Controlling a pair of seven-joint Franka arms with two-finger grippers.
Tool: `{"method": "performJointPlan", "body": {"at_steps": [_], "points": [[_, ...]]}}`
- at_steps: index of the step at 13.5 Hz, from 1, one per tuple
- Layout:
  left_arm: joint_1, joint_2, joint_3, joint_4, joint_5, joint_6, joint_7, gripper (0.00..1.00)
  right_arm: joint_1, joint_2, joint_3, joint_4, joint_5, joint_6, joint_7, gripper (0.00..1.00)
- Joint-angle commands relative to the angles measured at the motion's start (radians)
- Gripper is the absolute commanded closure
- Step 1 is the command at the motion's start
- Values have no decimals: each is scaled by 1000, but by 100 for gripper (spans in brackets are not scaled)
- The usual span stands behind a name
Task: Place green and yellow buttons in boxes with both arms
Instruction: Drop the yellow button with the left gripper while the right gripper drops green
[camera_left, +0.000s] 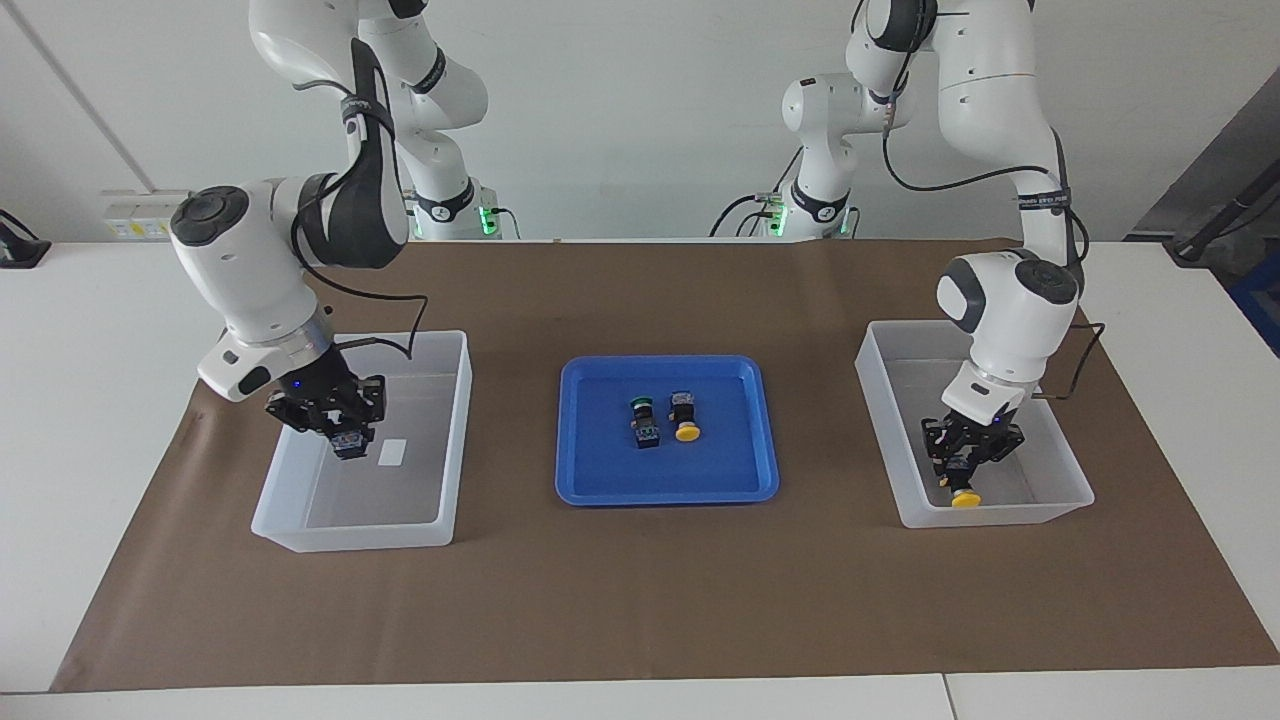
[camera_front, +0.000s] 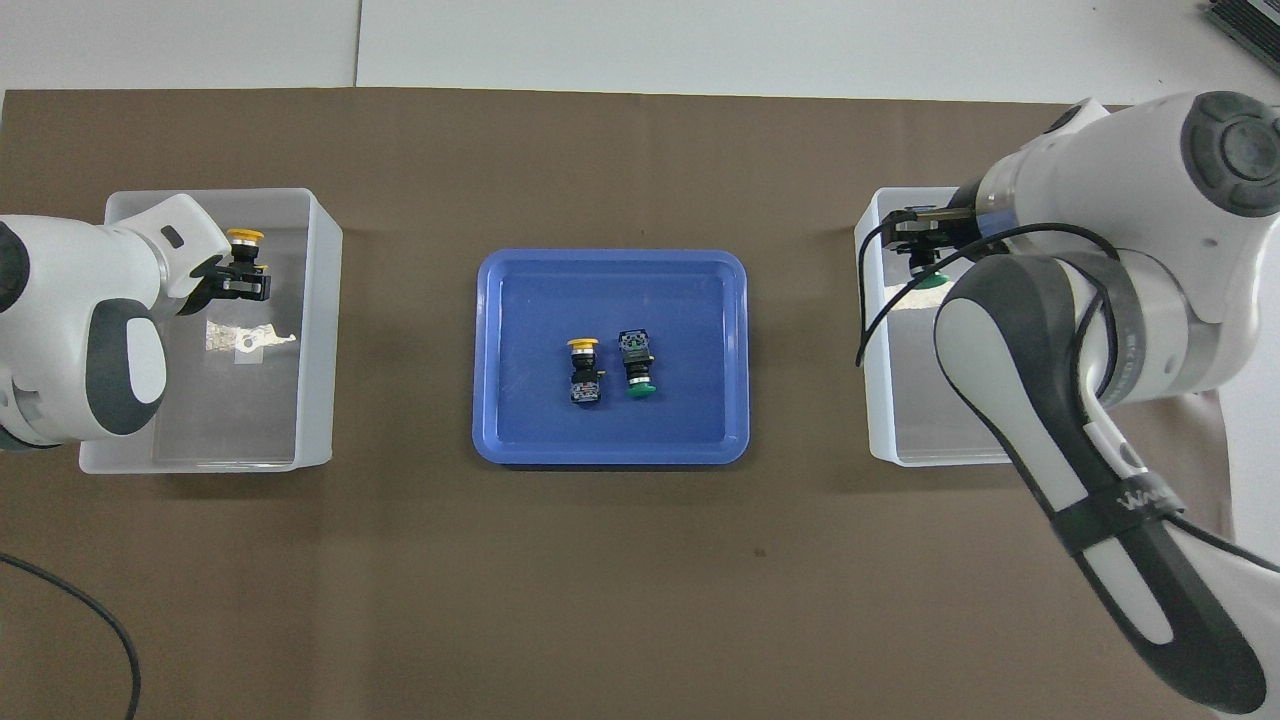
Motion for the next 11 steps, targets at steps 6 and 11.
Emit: {"method": "performJointPlan", "body": {"at_steps": [6, 11], "points": [[8, -19, -4, 11, 16, 51, -4, 9, -30, 32, 16, -180, 12, 269, -46, 100], [-10, -189, -10, 17, 15, -181, -39, 3, -30, 101, 16, -179, 12, 352, -37, 100]]}}
